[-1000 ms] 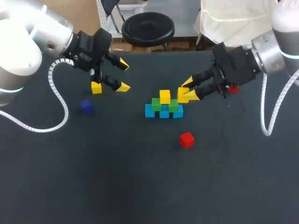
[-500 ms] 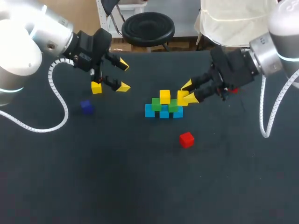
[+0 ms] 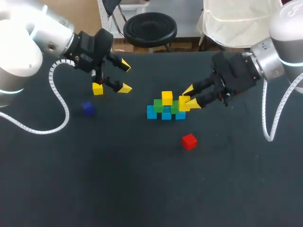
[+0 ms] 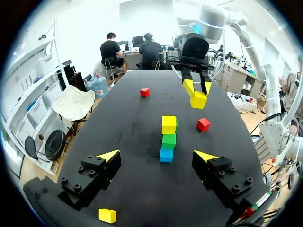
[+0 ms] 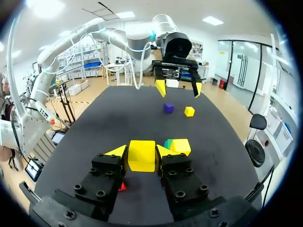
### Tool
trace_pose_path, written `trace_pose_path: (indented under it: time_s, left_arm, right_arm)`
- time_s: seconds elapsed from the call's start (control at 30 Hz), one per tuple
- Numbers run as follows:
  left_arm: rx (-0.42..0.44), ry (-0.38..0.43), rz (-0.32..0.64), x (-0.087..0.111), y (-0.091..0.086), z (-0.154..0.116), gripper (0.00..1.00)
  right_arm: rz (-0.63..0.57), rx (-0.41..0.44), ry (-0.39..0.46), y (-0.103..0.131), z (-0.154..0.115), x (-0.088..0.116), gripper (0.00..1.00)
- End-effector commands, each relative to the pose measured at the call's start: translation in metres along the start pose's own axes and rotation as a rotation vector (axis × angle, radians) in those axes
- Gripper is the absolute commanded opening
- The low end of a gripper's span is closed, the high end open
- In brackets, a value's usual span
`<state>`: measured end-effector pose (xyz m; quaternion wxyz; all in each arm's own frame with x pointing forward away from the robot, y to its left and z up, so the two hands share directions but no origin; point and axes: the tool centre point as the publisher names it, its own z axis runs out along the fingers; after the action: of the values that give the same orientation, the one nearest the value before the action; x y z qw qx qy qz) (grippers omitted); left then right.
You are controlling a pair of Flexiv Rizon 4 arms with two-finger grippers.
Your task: Place the blue cubes, place green cubes on the blue cubes, place the yellow cubes on the green cubes, then place the red cubes on the yellow cubes, and place purple cube on the red cubes.
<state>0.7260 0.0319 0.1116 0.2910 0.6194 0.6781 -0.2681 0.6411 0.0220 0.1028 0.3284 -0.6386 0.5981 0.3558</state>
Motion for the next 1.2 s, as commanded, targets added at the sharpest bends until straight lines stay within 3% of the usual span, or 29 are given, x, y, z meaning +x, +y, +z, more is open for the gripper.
trace_pose_path:
  time_s: [0.03, 1.2]
  left_arm:
    - [0.002, 0.002, 0.000, -0.0001, 0.0008, 0.0004, 1.00]
    - [0.002, 0.002, 0.000, -0.0001, 0.0008, 0.0004, 1.00]
  right_arm:
    - [-0.002, -0.028, 0.004, -0.0053, 0.0022, 0.0014, 0.00]
    - [0.037, -0.023, 0.037, -0.0080, 0.0089, 0.0109, 0.00]
